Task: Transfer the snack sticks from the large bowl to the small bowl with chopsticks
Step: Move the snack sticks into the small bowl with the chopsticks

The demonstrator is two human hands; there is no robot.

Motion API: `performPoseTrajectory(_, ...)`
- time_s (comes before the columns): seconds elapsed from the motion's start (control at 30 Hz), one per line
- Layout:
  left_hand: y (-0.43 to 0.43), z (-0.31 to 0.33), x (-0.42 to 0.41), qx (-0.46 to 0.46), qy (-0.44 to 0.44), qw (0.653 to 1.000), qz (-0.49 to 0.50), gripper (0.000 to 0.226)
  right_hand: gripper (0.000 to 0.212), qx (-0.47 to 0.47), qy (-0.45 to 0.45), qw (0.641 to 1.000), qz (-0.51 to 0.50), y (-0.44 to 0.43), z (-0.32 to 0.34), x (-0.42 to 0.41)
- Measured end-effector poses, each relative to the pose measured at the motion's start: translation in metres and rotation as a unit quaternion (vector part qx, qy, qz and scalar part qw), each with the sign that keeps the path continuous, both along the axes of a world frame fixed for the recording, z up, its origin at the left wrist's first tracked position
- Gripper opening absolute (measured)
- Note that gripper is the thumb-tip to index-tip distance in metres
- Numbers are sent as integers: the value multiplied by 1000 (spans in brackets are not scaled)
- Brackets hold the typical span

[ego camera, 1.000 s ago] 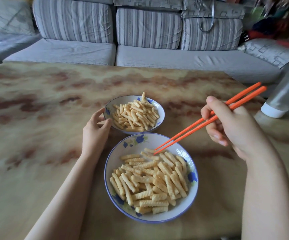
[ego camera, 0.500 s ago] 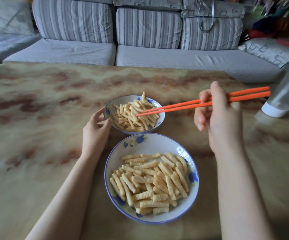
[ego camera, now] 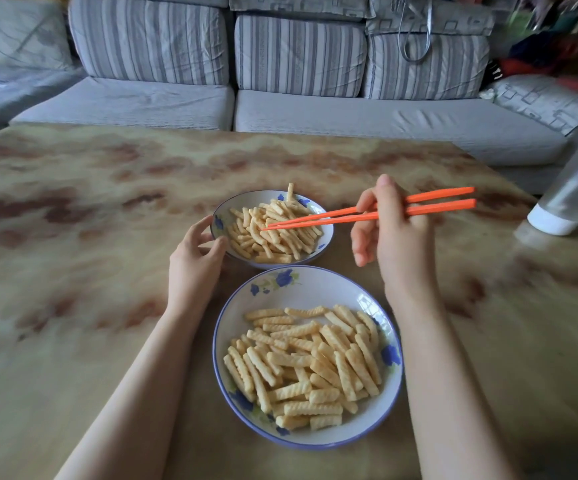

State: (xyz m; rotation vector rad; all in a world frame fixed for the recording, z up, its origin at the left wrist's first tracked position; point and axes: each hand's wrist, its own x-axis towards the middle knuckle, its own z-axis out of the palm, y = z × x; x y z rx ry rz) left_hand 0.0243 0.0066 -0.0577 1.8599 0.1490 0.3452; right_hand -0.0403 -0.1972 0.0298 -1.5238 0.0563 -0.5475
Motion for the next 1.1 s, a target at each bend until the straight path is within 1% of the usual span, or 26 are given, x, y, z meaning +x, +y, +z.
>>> performPoseTrajectory(0.1, 0, -1, 0, -7, 3, 1000, -3, 41, 42, -16, 22, 999, 37, -20, 12, -8)
performPoseTrajectory(0.2, 1, -1, 0, -10, 4, 1000, -4, 41, 41, -60, 57, 994, 78, -44, 24, -21)
performPoseTrajectory(0.37, 0, -2, 0, -7, 7, 1000, -5, 42, 40, -122, 93, 983, 97, -64, 32, -38)
performPoseTrajectory(0.53, 0, -1, 0, -6, 9, 1000, -4, 42, 39, -130, 122, 977, 116, -60, 25, -35)
performPoseTrajectory(0.67, 0, 0, -1, -3, 8, 1000, -3, 42, 42, -122, 104, 982, 98, -54, 20, -28)
performPoseTrajectory(0.77, 0, -1, 0, -3, 8, 1000, -3, 42, 43, -96, 87, 988, 81, -51, 20, -27)
performPoseTrajectory(0.87, 0, -1, 0, -4, 8, 1000, 0, 42, 46, -28, 50, 997, 56, -48, 23, -25)
performPoseTrajectory(1.0, 0, 0, -1, 7, 6, 1000, 2, 41, 55, 57, -14, 998, 23, -32, 24, -18)
performPoseTrajectory(1.1, 0, 1, -1, 8, 4, 1000, 1, 42, 46, 93, -31, 995, -12, -13, 19, -9)
